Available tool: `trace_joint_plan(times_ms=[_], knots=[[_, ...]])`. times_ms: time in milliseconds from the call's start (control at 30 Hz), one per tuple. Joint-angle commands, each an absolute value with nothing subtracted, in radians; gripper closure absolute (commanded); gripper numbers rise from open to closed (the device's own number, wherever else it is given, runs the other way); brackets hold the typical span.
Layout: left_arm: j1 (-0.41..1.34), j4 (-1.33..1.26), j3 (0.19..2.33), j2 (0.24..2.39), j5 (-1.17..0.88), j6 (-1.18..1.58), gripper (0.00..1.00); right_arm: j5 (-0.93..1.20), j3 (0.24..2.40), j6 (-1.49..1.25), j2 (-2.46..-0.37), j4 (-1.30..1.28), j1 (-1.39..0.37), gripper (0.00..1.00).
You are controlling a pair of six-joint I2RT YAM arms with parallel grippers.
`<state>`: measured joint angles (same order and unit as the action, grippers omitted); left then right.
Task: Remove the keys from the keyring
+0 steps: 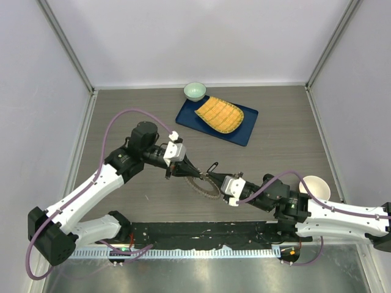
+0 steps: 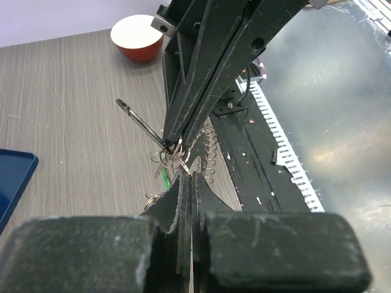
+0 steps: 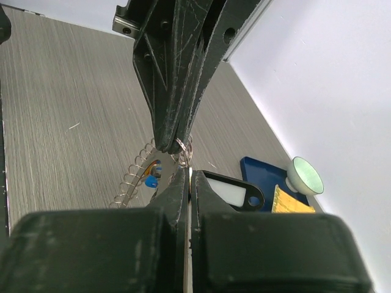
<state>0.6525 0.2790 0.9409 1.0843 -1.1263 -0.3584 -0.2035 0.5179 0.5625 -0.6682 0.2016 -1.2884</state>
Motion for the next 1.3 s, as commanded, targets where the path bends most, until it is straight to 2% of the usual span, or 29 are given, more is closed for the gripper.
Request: trace_joint_plan(times_ms=[0,233,333,400,433,467,567,1100,1267], knots=[[0.652,0.373,0.943,1.048,-1.221,-0.42,1.0,-0.305,0.572,0.597,-0.629,0.302,-1.275,0.99],[0.65,0.217,0.93,1.035,-1.301,-0.284,1.0,-0.272,0.549,0.548,-0.623,0.293,-1.275,0.99],[0.65,0.013,0.907,1.048,-1.325,-0.083,1.0,-0.233,0.529,0.535,-0.614,0.284,-1.275,0.99],[0.65,-0.183,0.879,1.058,-1.35,0.041,1.0,-0.227,0.514,0.546,-0.611,0.282,-1.275,0.99],[0.65,-0.274,0.844,1.061,-1.348,0.195,1.0,-0.226,0.511,0.549,-0.607,0.282,-1.275,0.99],[0.65,-0.451,0.827,1.065,-1.348,0.28,1.0,-0.227,0.508,0.56,-0.603,0.285,-1.275,0.99],[0.652,-0.592,0.802,1.072,-1.354,0.432,1.0,-0.239,0.506,0.581,-0.612,0.291,-1.275,0.99],[0.653,-0.634,0.822,1.086,-1.437,0.434,1.0,-0.281,0.492,0.575,-0.652,0.405,-1.273,0.99],[0.653,-0.631,0.856,1.092,-1.393,0.413,1.0,-0.304,0.508,0.591,-0.687,0.397,-1.27,0.99]])
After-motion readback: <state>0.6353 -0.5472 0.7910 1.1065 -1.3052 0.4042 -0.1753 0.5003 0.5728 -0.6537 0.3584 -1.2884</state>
